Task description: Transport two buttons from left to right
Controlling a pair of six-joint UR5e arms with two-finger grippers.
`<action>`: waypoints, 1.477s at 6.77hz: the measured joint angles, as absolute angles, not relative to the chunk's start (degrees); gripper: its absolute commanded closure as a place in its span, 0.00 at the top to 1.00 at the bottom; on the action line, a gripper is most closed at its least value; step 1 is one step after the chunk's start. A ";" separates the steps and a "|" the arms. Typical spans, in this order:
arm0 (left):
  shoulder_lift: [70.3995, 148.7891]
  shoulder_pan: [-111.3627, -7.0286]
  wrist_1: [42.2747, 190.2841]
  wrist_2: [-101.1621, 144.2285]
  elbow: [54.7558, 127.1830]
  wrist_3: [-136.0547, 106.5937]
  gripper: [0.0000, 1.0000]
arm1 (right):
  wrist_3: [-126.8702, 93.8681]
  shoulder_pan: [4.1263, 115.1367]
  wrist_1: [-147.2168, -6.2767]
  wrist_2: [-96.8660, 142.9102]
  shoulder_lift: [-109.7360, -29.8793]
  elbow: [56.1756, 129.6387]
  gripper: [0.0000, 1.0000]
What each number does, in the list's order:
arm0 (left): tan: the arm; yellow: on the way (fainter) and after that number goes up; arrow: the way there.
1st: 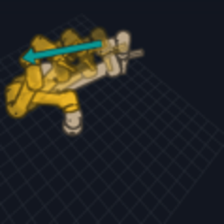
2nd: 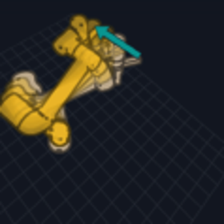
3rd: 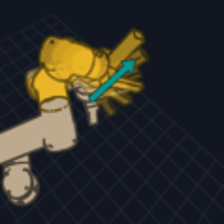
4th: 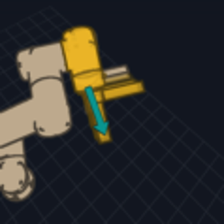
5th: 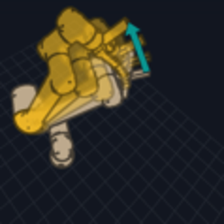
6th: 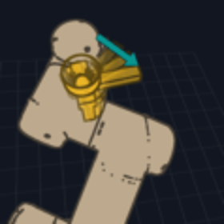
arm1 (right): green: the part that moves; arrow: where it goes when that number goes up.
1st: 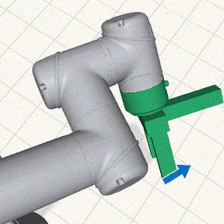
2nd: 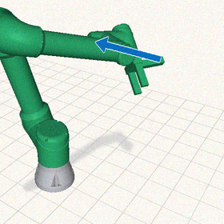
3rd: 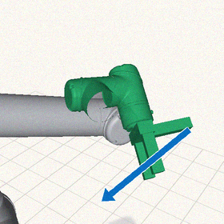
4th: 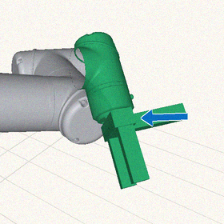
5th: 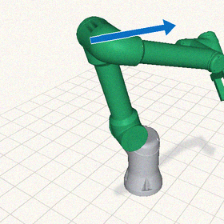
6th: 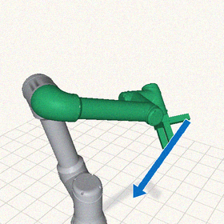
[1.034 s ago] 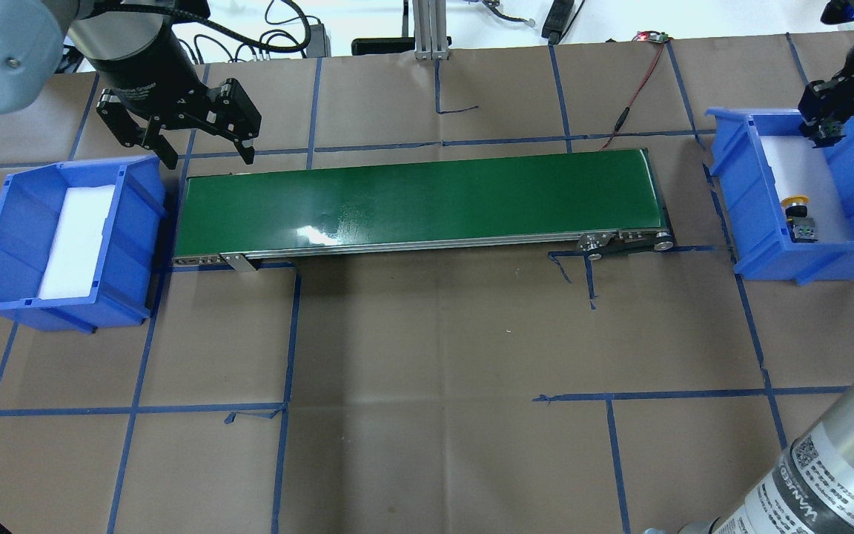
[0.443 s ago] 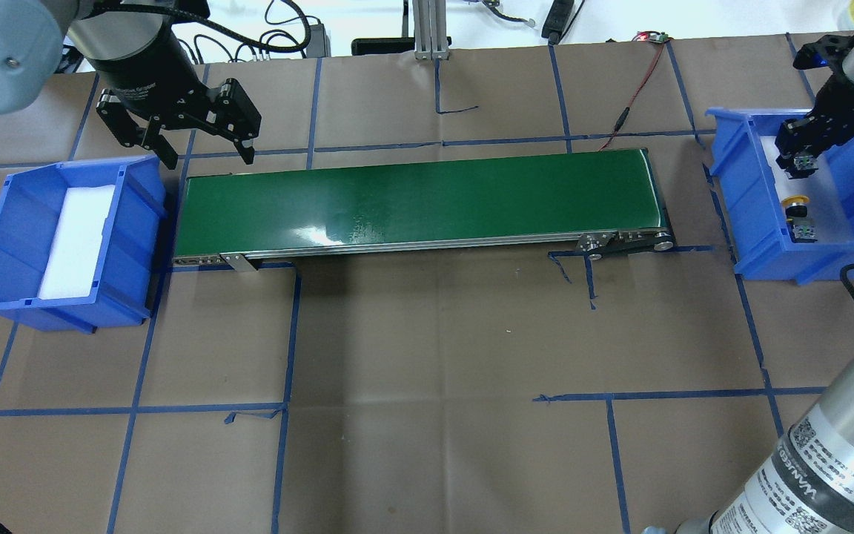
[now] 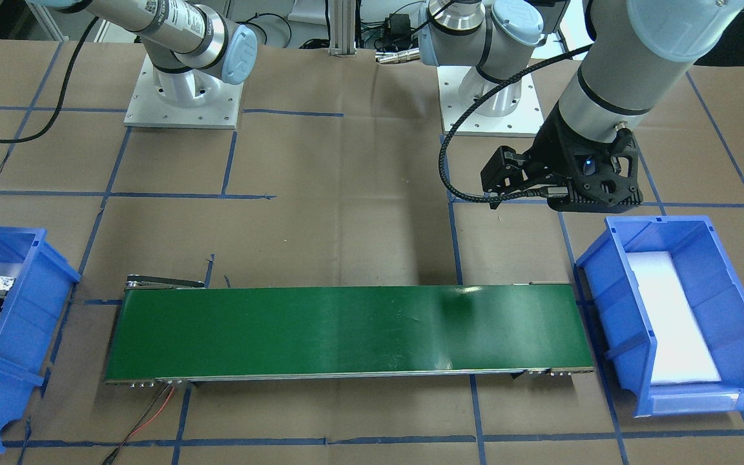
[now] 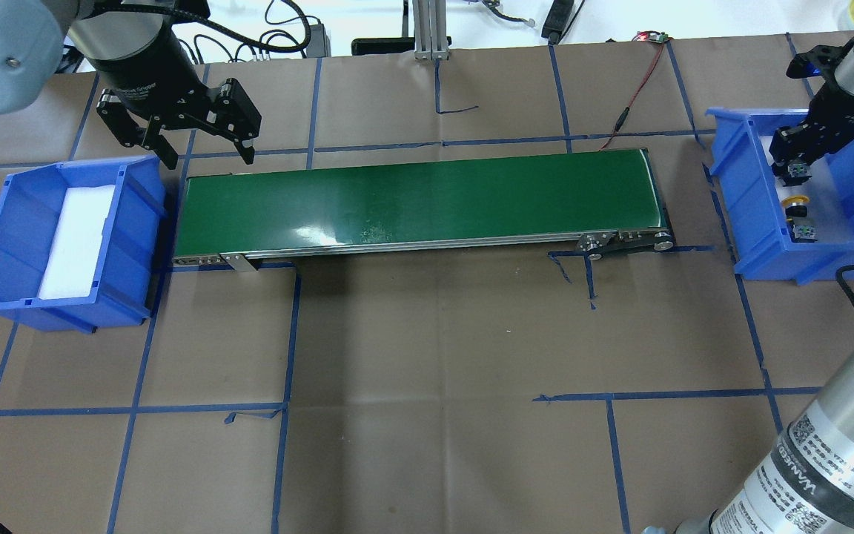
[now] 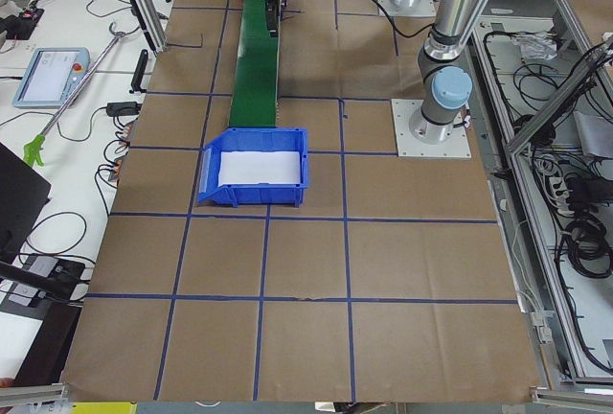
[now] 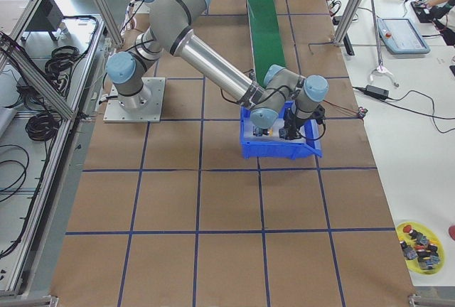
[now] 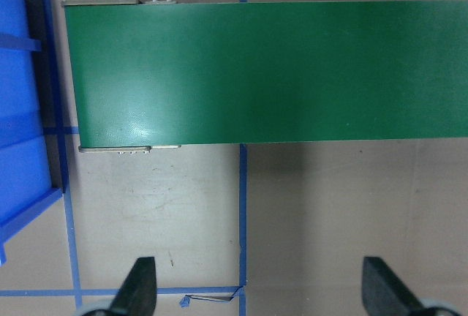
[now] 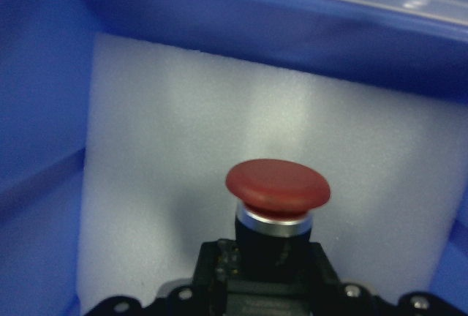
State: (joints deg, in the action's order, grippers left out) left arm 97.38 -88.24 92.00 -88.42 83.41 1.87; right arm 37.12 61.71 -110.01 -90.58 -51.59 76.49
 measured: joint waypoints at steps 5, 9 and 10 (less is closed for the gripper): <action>97.38 -88.24 91.93 -88.42 83.41 1.91 1.00 | 37.04 61.87 -109.85 -87.04 -54.40 75.81 0.99; 97.38 -88.24 91.93 -88.42 83.41 1.93 1.00 | 36.81 63.09 -106.94 -88.23 -68.57 77.17 1.00; 97.38 -88.24 91.93 -88.42 83.41 1.93 1.00 | 34.33 65.47 -101.42 -88.11 -73.79 79.11 1.00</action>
State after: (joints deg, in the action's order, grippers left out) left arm 97.38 -88.24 91.93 -88.42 83.41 1.93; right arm 34.33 65.47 -101.42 -88.11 -73.79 79.11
